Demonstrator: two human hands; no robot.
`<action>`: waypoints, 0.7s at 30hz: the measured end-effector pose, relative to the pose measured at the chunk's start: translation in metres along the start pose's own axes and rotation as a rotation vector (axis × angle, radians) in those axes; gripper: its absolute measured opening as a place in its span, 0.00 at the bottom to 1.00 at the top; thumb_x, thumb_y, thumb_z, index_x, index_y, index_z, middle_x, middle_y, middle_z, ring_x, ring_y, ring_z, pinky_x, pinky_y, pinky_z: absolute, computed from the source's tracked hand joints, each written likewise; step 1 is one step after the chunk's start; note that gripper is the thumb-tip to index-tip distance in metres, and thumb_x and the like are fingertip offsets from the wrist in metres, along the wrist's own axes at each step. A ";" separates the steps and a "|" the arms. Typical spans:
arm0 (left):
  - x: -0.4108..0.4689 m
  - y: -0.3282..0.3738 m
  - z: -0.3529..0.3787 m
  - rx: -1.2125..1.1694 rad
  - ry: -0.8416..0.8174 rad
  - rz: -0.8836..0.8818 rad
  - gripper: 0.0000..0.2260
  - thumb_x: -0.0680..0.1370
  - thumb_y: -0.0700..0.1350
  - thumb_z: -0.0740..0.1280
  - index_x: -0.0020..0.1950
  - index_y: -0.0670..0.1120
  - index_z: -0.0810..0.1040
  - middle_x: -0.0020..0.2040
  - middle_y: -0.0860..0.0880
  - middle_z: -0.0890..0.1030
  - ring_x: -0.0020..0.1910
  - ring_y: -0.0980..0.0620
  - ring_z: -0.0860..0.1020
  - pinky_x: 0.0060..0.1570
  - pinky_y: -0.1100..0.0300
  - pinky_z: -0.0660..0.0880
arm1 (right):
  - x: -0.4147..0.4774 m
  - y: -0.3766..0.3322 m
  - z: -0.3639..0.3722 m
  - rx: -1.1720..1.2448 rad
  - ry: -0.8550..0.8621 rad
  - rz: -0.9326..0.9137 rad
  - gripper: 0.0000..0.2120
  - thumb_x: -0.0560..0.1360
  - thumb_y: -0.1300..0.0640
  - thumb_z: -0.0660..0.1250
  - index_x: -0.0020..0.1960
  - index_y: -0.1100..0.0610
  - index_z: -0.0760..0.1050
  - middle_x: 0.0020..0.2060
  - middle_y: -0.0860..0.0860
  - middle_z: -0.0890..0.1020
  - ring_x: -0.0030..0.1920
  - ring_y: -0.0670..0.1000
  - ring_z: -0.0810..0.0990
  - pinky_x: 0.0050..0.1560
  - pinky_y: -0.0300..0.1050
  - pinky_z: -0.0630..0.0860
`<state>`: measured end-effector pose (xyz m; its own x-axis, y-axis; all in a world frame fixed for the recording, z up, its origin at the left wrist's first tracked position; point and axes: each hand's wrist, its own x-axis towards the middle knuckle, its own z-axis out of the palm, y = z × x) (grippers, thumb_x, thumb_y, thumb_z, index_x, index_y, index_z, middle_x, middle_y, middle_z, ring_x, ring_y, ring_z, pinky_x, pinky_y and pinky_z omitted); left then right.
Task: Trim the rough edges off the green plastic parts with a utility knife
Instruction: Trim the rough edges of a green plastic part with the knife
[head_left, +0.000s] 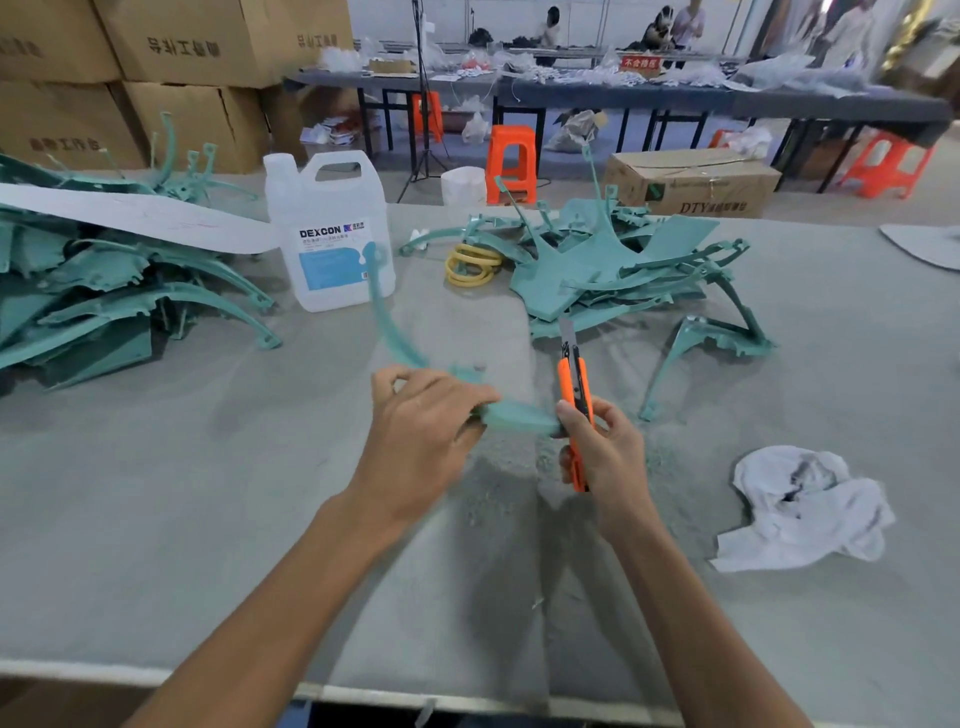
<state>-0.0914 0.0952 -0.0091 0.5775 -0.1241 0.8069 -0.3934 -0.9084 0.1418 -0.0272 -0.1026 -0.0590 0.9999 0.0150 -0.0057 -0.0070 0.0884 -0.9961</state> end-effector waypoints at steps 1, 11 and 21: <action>0.002 0.001 0.001 -0.007 -0.017 0.050 0.08 0.73 0.43 0.76 0.52 0.49 0.85 0.45 0.55 0.84 0.47 0.51 0.78 0.53 0.52 0.65 | 0.003 0.001 -0.001 -0.076 0.011 -0.042 0.09 0.78 0.52 0.72 0.55 0.53 0.77 0.35 0.51 0.83 0.27 0.50 0.76 0.26 0.45 0.73; 0.029 -0.020 0.024 0.090 -0.690 -0.351 0.15 0.83 0.60 0.52 0.57 0.54 0.72 0.49 0.46 0.82 0.49 0.38 0.79 0.44 0.48 0.75 | -0.013 0.028 -0.011 -0.539 0.102 -0.308 0.18 0.77 0.33 0.57 0.62 0.39 0.72 0.38 0.41 0.83 0.39 0.45 0.81 0.41 0.49 0.77; 0.049 -0.028 0.039 0.133 -0.851 -0.491 0.09 0.82 0.49 0.63 0.48 0.44 0.72 0.47 0.41 0.80 0.49 0.37 0.78 0.49 0.47 0.76 | -0.026 0.024 0.013 -0.411 0.019 -0.338 0.21 0.78 0.41 0.63 0.71 0.32 0.69 0.41 0.34 0.82 0.38 0.39 0.79 0.47 0.50 0.81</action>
<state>-0.0246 0.0989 0.0039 0.9967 0.0799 -0.0125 0.0805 -0.9668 0.2424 -0.0534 -0.0877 -0.0812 0.9454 0.0345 0.3241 0.3182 -0.3130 -0.8949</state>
